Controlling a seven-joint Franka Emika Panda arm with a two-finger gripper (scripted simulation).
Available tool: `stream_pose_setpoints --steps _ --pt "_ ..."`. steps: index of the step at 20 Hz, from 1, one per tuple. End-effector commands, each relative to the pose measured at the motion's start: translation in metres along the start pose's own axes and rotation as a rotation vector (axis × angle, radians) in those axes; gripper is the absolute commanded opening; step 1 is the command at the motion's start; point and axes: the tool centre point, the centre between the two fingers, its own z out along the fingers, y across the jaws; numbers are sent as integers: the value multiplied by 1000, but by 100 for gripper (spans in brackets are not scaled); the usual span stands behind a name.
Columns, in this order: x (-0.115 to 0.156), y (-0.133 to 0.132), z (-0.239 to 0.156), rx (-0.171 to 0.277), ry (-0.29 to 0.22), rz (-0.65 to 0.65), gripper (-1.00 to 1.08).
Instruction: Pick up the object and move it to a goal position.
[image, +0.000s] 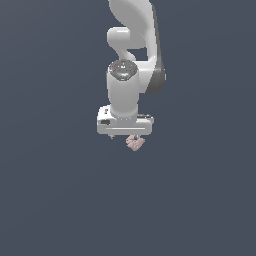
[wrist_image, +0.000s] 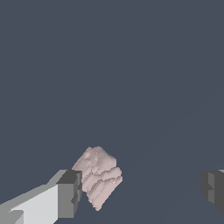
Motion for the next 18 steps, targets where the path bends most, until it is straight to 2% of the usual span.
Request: stream_pose_setpoints --steps 1,10,18 --pt "0 0 0 0 0 0 100" --pt "1 21 0 -28 11 -19 100" --pt "-1 19 2 -27 11 -2 100"
